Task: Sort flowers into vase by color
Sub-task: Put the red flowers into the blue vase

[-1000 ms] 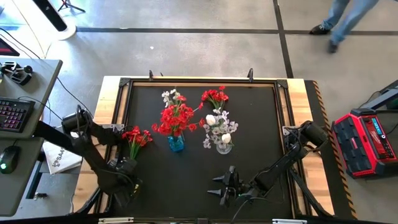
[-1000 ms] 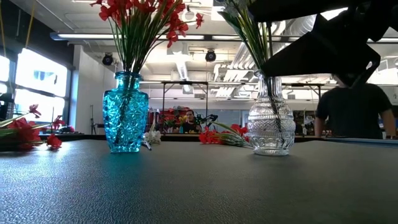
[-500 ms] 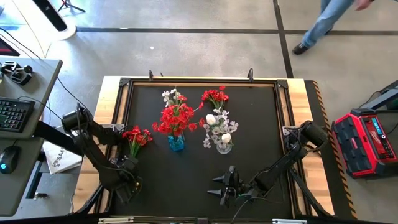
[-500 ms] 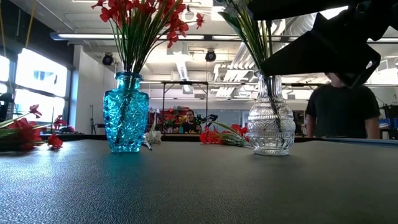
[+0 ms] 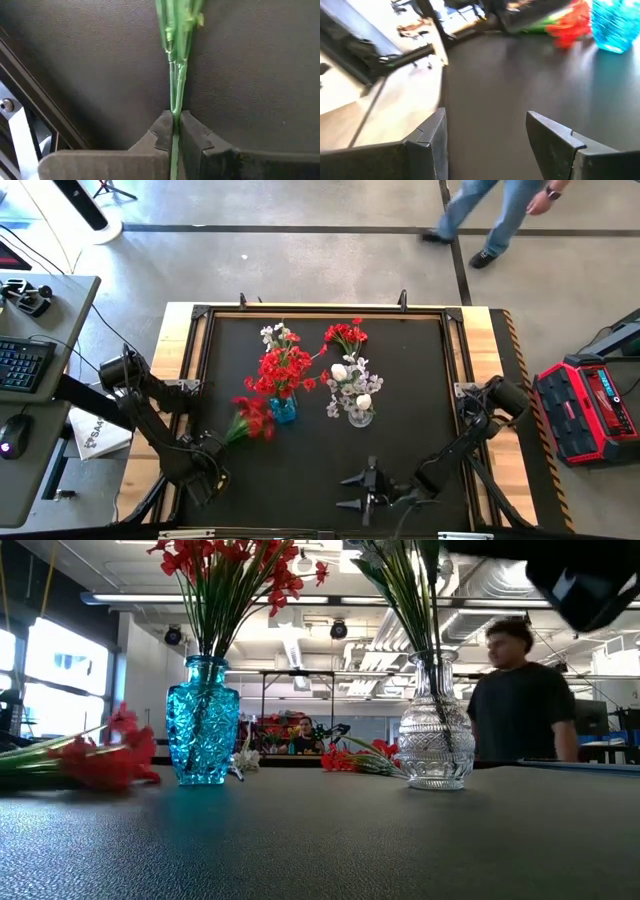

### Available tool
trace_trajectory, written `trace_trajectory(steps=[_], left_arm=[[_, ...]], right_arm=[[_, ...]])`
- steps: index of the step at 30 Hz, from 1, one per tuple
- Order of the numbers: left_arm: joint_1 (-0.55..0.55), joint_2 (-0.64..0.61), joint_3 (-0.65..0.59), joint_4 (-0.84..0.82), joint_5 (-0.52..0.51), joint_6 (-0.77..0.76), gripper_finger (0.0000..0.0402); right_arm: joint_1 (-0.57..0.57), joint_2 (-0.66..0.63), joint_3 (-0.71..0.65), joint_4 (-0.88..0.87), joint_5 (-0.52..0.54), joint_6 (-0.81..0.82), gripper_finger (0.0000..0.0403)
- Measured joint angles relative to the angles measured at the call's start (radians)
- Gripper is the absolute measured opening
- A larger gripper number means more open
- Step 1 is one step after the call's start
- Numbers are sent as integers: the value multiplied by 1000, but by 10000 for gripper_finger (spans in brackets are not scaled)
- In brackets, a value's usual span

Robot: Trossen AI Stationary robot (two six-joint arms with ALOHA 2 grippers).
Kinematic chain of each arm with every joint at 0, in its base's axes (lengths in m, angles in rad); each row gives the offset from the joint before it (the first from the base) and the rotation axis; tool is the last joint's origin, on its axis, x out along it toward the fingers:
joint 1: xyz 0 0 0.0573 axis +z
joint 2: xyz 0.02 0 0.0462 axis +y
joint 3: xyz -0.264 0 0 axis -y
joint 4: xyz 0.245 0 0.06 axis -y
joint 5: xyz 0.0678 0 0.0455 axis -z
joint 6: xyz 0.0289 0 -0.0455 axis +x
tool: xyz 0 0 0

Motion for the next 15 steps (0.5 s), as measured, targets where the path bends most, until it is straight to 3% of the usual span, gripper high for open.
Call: trace_trajectory(steps=[8, 15], left_arm=[[-6, 2, 92, -44, -16, 97, 2], [-72, 1, 259, -87, -264, 211, 1]], right_arm=[[19, -2, 0, 127, -19, -109, 204], [-3, -2, 0, 125, -138, -166, 204]])
